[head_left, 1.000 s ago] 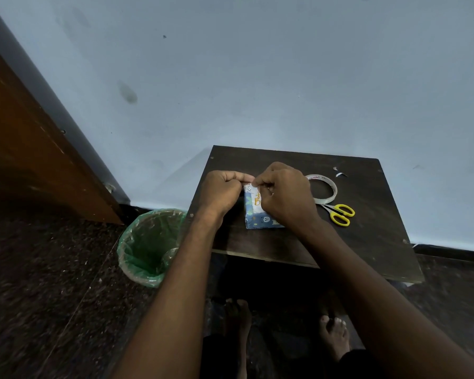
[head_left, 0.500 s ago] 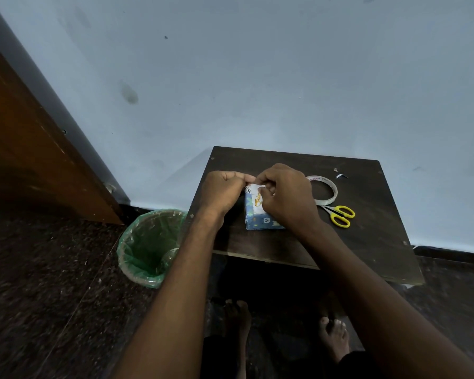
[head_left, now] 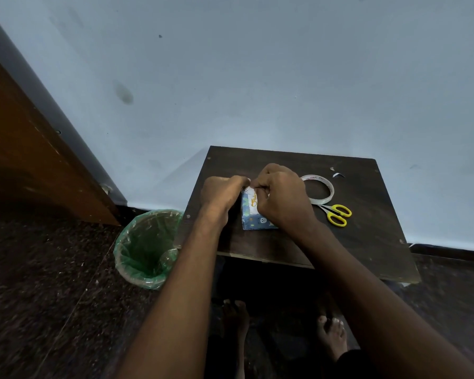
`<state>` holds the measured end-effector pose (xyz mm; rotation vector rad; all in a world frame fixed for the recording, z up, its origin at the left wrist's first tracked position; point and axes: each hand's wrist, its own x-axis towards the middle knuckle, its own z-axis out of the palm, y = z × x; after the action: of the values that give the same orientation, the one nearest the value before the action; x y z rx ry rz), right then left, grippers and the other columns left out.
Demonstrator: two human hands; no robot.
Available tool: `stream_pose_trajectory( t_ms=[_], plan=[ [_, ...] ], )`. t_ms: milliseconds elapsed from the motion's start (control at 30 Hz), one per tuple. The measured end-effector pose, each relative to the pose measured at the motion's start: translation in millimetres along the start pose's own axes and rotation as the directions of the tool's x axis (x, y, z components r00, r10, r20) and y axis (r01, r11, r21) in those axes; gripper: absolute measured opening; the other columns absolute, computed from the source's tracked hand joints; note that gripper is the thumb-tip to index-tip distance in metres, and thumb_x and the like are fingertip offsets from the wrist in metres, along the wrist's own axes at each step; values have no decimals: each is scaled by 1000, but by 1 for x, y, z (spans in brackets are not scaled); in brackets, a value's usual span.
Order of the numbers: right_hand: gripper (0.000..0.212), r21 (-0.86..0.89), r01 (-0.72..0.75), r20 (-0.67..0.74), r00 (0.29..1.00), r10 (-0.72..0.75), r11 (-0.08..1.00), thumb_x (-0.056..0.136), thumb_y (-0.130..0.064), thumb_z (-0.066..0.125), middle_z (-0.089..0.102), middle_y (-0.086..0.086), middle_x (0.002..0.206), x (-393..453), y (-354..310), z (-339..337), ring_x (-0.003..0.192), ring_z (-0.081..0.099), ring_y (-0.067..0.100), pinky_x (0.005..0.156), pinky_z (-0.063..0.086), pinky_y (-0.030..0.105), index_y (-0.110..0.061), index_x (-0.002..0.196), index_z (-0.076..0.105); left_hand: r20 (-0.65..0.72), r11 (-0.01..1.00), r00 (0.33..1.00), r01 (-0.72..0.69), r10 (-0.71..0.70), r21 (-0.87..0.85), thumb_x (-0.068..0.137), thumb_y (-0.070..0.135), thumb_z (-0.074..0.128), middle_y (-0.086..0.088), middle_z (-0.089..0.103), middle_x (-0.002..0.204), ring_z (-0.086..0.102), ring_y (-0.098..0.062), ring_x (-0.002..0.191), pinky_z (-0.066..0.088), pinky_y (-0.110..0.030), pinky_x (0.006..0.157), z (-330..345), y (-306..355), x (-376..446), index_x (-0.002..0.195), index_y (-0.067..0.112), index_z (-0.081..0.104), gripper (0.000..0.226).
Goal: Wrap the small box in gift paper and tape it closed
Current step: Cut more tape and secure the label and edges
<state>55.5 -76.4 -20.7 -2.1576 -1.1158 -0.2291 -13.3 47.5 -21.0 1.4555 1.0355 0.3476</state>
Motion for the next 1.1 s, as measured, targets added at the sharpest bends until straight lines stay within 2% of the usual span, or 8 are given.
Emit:
stream_pose_trajectory(
  t_ms=[100,233,467,567,667,867,1000,1100],
  plan=[
    [24,-11,18,-4,1000,-18,1000,82,-2,61,69,2,89,-1,-1,0,82,63,29,65,52,37,-15,85,82,19,996,998,56,-55,-74,56,32,74,-8,77,74,72,-28,73,55,-37,68,2,3,-1,71,9,77,28],
    [24,-12,14,-3,1000,-14,1000,82,0,61,68,1,89,-3,-1,1,83,60,29,64,46,33,-14,83,81,38,993,996,84,-81,-83,60,30,75,-11,80,79,73,-27,73,58,-38,70,4,3,3,79,5,79,32],
    [24,1,3,-8,1000,-3,1000,81,3,64,69,2,89,-3,0,1,81,59,29,65,37,29,-14,84,82,-12,993,998,65,-67,-99,70,25,80,-8,79,75,77,-28,75,62,-40,70,8,-2,7,74,6,77,20],
    [25,7,-8,-7,1000,8,1000,81,3,65,69,2,90,-3,1,2,82,59,29,66,35,28,-15,86,82,-38,991,998,-53,48,-125,78,5,77,-7,76,77,69,-20,69,55,-29,65,9,1,4,78,8,76,4],
    [25,15,-21,-8,1000,21,1000,80,1,65,70,1,91,-2,3,4,82,60,28,68,37,28,-16,87,83,5,978,983,-183,185,-97,85,-7,73,-8,80,89,74,-13,75,62,-24,70,5,4,2,100,9,80,23],
    [25,46,-56,-17,998,57,997,80,0,66,70,-1,89,-1,5,4,82,62,25,69,40,28,-18,88,83,89,935,937,-344,337,82,92,14,81,-1,83,87,80,-17,89,64,-34,89,-7,-5,12,98,16,85,8],
    [23,100,-87,-14,996,89,991,79,-2,70,68,-4,88,-1,6,4,76,61,20,69,45,28,-21,84,82,255,803,837,-541,485,249,101,17,70,13,82,94,76,-4,93,60,-26,87,-22,-7,14,103,26,85,18],
    [22,144,-107,-16,994,110,984,76,-2,71,68,-3,86,-1,7,2,72,62,17,70,51,32,-22,79,78,351,739,800,-591,486,323,106,16,60,16,81,103,73,0,101,57,-25,92,-28,-8,14,109,30,83,27]
  ],
)
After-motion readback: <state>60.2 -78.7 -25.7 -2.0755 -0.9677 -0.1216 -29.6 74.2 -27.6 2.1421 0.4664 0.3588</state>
